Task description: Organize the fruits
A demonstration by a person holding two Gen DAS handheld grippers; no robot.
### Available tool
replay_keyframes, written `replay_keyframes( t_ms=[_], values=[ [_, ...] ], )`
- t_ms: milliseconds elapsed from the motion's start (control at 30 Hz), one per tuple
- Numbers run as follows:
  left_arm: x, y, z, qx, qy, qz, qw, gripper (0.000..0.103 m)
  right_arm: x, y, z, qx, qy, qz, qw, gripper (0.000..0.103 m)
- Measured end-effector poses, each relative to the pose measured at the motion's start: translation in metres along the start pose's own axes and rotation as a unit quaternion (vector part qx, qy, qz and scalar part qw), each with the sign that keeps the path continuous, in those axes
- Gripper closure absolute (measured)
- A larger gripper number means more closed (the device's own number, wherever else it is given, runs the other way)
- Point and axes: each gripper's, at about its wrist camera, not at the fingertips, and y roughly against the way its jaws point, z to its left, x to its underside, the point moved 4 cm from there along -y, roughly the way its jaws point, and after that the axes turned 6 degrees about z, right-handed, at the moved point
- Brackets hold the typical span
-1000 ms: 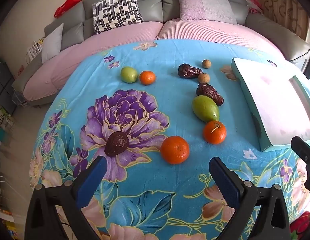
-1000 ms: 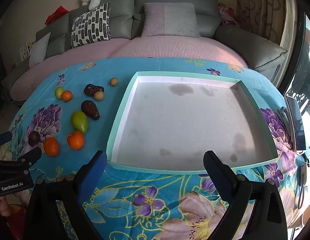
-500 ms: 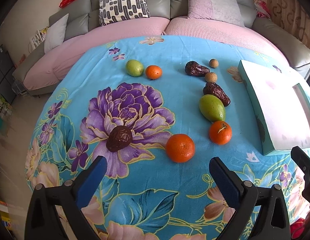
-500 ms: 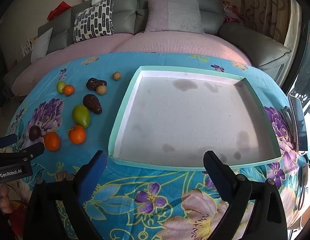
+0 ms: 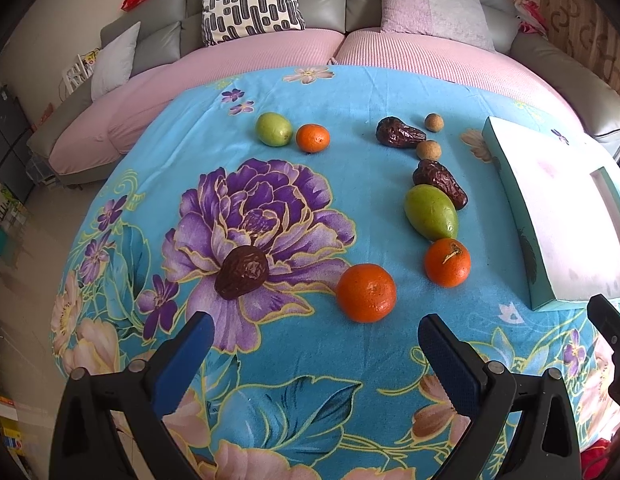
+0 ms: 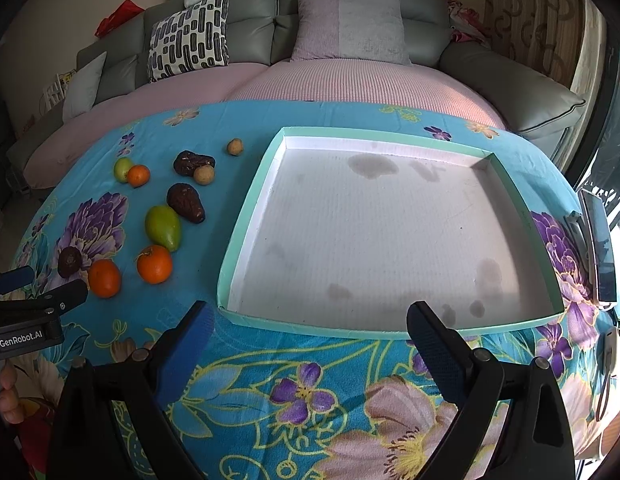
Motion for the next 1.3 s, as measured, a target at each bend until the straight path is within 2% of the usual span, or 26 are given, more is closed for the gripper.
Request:
replay_keyframes(
  t_ms=[1300],
  values=[
    [0.0011,-0.0039,0.0053,0.004,-0.001,0.01,0.9999,0.0,0.0042,-0.002,0.0035,0.0,0.003,0.005,1.0,0.006]
  ],
)
